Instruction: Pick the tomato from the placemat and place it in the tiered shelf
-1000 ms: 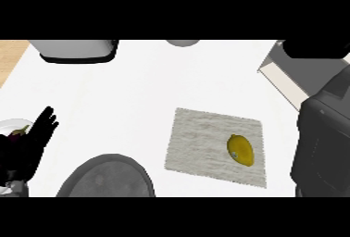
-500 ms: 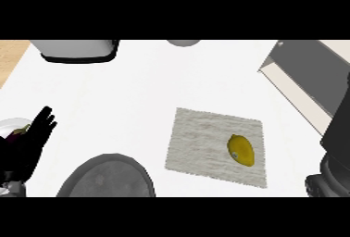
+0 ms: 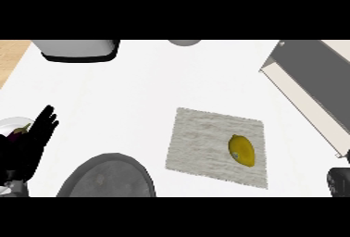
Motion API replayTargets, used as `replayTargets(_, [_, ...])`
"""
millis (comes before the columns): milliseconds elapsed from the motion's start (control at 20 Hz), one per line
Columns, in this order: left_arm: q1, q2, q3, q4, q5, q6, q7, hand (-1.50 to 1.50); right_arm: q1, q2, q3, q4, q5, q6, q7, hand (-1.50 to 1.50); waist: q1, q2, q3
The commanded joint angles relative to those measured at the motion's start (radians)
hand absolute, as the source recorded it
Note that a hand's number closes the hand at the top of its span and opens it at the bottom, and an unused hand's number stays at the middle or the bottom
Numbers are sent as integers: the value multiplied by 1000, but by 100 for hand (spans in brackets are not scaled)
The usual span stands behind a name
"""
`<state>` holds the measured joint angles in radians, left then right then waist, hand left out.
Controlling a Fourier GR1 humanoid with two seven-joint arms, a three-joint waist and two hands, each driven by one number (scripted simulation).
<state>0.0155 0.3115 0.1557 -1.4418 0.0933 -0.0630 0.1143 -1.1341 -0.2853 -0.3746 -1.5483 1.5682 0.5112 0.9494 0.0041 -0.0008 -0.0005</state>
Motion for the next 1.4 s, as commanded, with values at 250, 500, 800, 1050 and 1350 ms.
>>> replayTargets(250, [28,8,18,-63,5,-18,32,0,67,-37,-43,81,-19,-81,48,150,5,-1,0])
replayTargets(500, [-30,8,32,43,-8,-26,-13,0,67,-128,-161,237,-101,-237,-26,150,4,4,0])
replayTargets(800, [15,-47,4,14,-30,-1,-33,0,156,-212,-242,272,-125,-357,-30,-150,4,3,1])
replayTargets(1050, [-34,-22,28,42,-31,-15,-16,0,220,-233,-181,344,-157,-331,-82,-150,3,3,0])
replayTargets(1350, [-12,-31,35,65,-43,-29,-57,0,265,-156,-145,234,-214,-451,-44,-150,-1,1,0])
